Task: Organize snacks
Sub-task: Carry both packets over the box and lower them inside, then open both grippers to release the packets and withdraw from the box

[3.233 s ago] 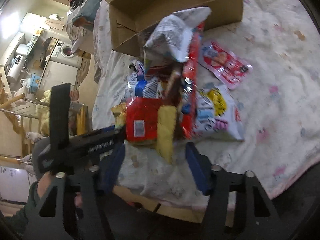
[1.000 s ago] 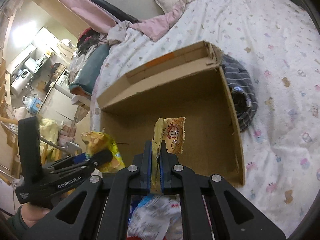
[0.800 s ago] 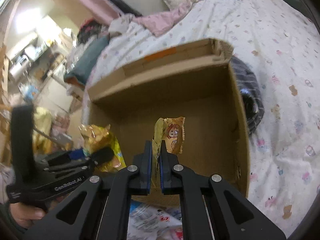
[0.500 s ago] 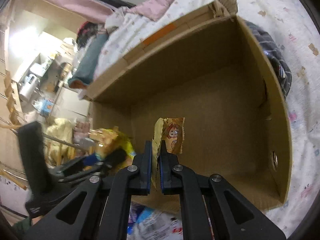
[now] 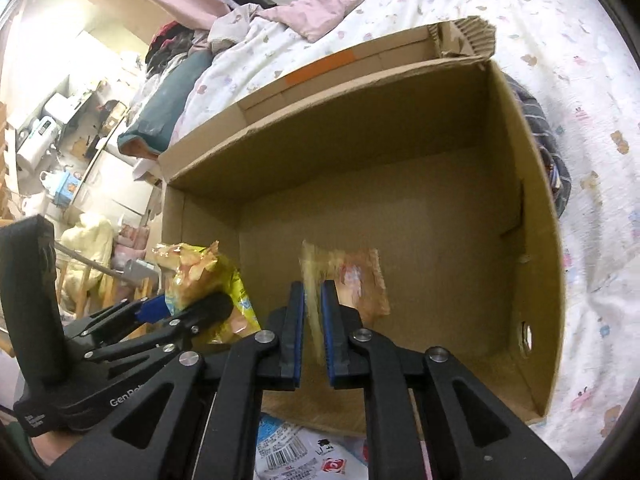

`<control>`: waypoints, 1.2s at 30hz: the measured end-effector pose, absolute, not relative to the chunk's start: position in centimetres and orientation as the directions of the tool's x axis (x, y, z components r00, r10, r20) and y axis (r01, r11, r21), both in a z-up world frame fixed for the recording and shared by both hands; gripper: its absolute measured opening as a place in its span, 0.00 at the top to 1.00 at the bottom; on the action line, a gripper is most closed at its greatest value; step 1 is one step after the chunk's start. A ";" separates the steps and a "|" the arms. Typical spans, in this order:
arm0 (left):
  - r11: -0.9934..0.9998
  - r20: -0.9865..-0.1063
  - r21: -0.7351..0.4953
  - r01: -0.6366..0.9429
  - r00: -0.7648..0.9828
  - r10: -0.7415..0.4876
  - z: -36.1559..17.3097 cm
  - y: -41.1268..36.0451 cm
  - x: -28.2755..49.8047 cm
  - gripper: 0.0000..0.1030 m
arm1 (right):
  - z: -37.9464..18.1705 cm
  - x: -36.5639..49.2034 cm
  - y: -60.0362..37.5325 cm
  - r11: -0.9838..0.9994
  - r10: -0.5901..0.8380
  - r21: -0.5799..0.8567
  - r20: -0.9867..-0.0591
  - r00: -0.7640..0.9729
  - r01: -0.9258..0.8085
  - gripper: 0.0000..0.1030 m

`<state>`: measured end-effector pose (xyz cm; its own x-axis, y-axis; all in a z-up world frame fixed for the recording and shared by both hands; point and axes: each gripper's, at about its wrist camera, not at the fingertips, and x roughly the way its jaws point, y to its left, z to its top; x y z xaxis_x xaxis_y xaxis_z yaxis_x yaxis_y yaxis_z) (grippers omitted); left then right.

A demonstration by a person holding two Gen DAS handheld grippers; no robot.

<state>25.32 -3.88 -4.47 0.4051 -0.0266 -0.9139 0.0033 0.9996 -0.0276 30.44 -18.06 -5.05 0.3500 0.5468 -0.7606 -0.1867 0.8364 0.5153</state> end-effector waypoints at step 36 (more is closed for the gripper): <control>0.990 -0.873 -0.138 0.034 0.467 -0.137 -1.5 -3.4 23.8 0.27 | 0.7 28.2 -21.1 0.906 0.396 0.396 -0.677 0.620 -0.147 0.21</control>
<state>23.77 -3.41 -1.50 0.4674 -0.1373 -0.8733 0.0338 0.9899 -0.1375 28.15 -21.06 0.65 0.6200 0.3964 -0.6771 -0.1474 0.9065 0.3957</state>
